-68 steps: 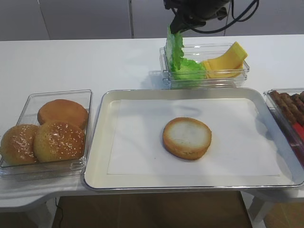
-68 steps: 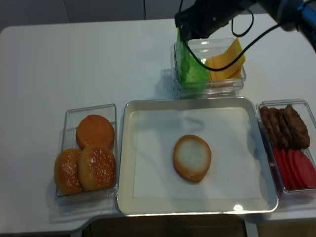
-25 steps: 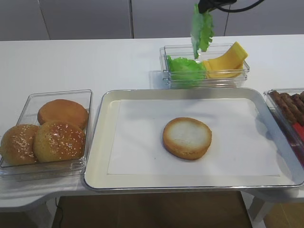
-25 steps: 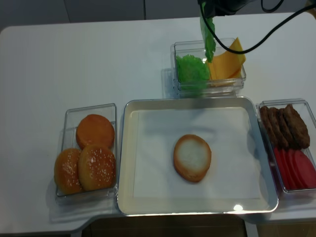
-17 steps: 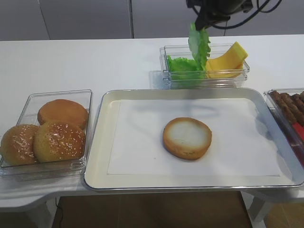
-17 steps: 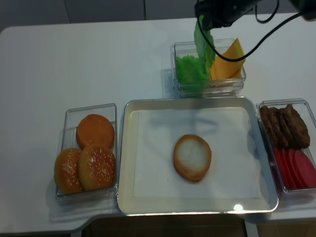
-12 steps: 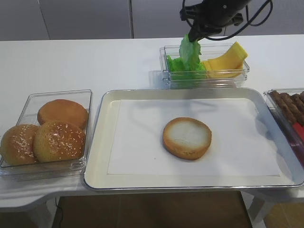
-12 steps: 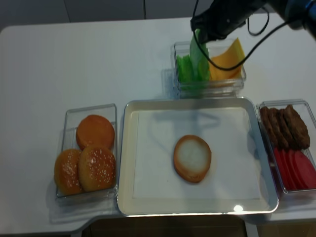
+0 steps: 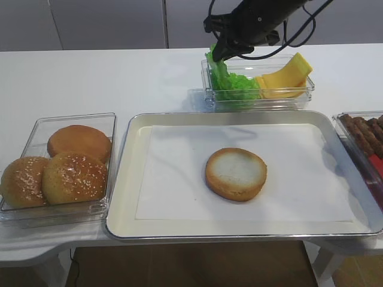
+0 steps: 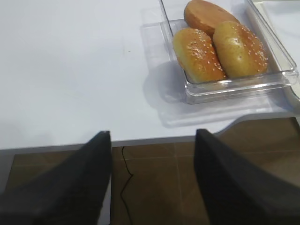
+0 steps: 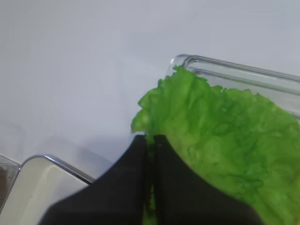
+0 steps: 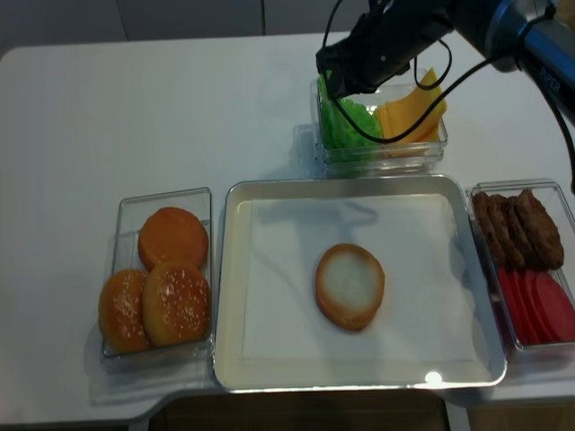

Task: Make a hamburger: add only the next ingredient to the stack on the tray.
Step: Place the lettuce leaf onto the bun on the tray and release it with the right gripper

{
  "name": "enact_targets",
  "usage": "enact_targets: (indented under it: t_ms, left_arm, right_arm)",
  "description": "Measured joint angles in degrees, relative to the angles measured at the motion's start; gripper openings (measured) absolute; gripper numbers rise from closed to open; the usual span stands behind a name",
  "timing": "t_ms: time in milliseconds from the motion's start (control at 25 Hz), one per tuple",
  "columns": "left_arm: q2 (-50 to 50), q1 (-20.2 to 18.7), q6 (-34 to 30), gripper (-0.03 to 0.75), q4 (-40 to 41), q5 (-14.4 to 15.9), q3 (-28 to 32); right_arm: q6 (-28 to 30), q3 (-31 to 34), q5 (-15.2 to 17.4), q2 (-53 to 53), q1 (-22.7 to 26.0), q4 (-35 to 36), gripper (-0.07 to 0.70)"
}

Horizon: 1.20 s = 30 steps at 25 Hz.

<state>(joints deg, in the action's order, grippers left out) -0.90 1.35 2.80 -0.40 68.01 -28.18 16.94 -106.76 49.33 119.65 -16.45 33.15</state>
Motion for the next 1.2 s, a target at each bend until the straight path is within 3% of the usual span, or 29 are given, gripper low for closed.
enact_targets:
  t_ms: [240, 440, 600, 1200]
  left_arm:
    - [0.0, 0.0, 0.0, 0.417, 0.0, 0.0, 0.0]
    - [0.0, 0.0, 0.0, 0.417, 0.0, 0.0, 0.0]
    - [0.0, 0.0, 0.0, 0.417, 0.0, 0.0, 0.0]
    - [0.0, 0.0, 0.0, 0.417, 0.0, 0.0, 0.0]
  right_arm:
    - [0.47, 0.0, -0.39, 0.08, 0.0, 0.62, 0.02]
    - [0.57, 0.0, -0.53, 0.08, 0.0, 0.51, 0.12]
    - [0.57, 0.0, -0.66, 0.08, 0.0, 0.39, 0.155]
    - [0.57, 0.0, -0.45, 0.08, 0.0, 0.29, 0.106]
